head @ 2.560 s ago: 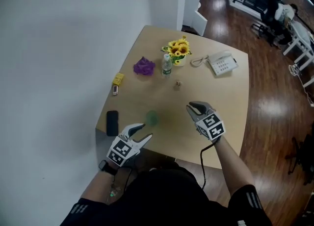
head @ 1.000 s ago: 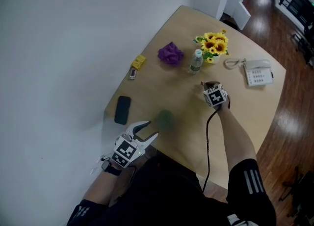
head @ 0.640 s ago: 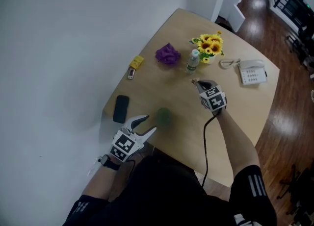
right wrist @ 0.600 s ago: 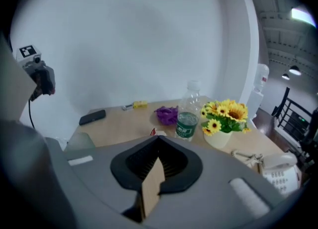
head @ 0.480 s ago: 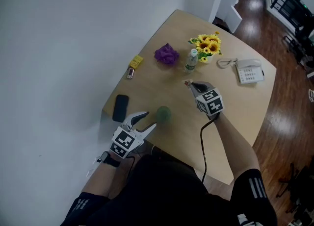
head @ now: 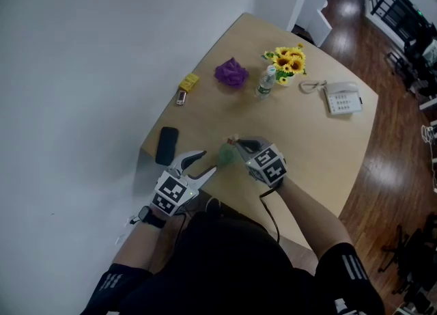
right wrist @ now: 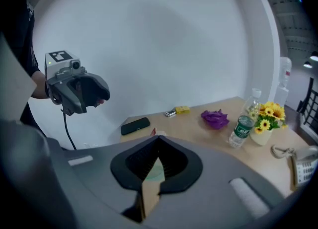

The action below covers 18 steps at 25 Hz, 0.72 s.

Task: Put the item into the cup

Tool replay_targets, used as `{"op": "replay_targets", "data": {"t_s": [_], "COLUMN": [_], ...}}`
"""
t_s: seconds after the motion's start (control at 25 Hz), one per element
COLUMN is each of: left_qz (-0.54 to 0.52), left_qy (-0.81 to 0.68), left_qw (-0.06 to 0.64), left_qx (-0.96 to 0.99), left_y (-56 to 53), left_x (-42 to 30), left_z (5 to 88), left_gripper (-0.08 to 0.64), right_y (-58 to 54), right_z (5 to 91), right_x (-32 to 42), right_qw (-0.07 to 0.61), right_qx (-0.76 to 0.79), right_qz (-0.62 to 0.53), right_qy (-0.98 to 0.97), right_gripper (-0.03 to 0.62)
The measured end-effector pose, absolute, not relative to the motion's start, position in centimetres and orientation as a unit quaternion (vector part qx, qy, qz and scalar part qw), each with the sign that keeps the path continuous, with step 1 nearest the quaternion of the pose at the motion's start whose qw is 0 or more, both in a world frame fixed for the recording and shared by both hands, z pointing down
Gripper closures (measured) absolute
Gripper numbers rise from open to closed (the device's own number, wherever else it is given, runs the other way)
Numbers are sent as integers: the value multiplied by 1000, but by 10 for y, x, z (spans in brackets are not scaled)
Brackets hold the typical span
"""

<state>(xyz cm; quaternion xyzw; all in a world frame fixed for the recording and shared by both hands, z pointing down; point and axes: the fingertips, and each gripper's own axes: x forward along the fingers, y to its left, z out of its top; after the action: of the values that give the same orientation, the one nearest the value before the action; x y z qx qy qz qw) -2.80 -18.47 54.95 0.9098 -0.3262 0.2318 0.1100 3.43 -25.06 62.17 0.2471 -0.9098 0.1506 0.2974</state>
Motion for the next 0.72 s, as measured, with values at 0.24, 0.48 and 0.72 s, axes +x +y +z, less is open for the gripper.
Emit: {"op": "replay_targets", "data": {"t_s": [0.24, 0.48, 0.72], "left_qz": [228, 230, 229], "left_qy": [-337, -352, -365], "left_qw": [116, 121, 125], "left_qx": [906, 899, 894], "left_y": [-175, -167, -161], "left_x": [-39, -51, -59], "left_z": [552, 554, 554], "left_gripper": [370, 370, 370], "right_y": [-222, -218, -220], "right_z": [659, 693, 688], "right_x": [19, 19, 17], "right_qw": [334, 369, 356], "right_qx": [219, 210, 210], "right_qz": [162, 169, 171], "right_qy": [-902, -890, -894], "right_gripper": [584, 583, 546]}}
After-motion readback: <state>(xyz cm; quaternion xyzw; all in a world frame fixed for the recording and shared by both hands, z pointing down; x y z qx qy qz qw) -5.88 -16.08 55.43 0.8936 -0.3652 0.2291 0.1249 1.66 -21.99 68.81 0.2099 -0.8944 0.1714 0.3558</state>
